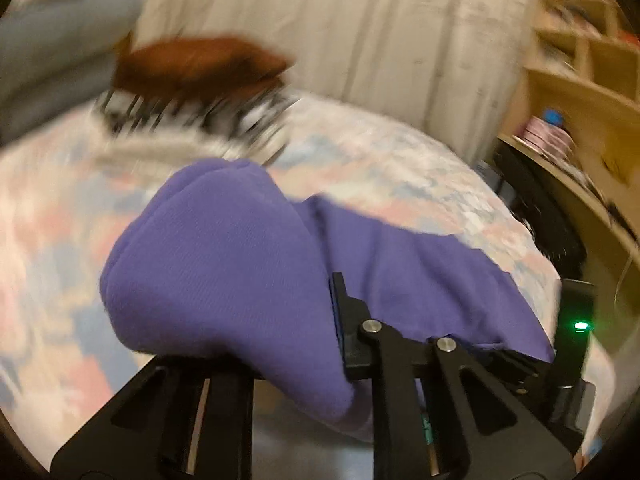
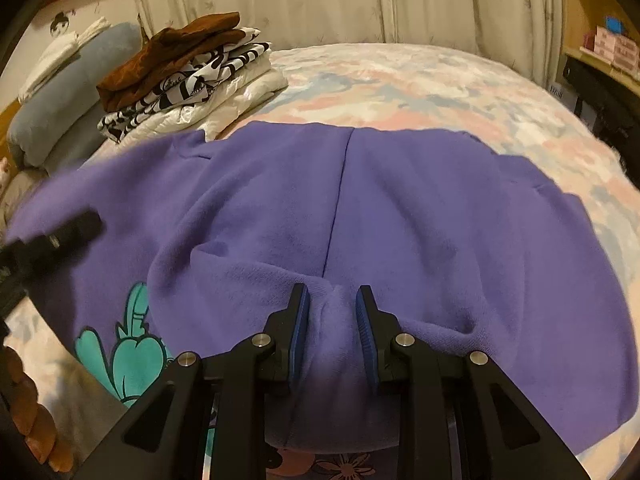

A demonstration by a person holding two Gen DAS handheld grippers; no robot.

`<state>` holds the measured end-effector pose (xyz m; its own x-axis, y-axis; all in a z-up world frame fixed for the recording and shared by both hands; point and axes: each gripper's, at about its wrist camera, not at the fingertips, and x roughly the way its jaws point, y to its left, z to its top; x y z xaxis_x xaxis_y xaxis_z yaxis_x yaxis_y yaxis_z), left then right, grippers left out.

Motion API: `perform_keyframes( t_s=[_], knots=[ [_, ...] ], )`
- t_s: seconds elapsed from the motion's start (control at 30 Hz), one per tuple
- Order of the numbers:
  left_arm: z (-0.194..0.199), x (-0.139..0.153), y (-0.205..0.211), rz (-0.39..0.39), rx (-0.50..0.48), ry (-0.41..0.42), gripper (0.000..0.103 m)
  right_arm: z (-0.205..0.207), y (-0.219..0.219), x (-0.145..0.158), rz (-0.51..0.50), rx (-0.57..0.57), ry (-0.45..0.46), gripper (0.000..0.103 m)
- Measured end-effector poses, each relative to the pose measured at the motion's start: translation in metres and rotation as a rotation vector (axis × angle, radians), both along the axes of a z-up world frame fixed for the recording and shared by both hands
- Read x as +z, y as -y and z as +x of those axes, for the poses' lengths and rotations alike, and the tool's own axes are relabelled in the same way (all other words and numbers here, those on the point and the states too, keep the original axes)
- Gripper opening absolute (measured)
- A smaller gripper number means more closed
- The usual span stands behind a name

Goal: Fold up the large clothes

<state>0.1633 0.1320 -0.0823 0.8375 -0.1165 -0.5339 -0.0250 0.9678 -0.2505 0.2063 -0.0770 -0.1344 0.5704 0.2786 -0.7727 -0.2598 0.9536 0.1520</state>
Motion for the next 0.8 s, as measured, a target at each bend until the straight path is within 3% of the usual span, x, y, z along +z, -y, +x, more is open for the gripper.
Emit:
perform_keyframes(
  t_s=[0.3, 0.5, 0.67, 0.8],
  knots=[
    [0.004, 0.057, 0.104, 0.132, -0.252, 0.113, 0.012, -0.009, 0.042, 0.002, 0.178, -0.001, -0.087, 0.025],
    [0.014, 0.069, 0.183, 0.181, -0.390, 0.137, 0.012, -0.020, 0.128, 0.017, 0.325, -0.068, -0.109, 0.025],
    [0.014, 0.054, 0.258, 0.229, -0.496, 0.099, 0.012, -0.033, 0.209, 0.034, 0.152, -0.328, 0.034, 0.025],
    [0.016, 0.025, 0.313, 0.289, -0.565, 0.038, 0.012, -0.036, 0.264, 0.030, 0.168, -0.486, 0.072, 0.025]
  ],
)
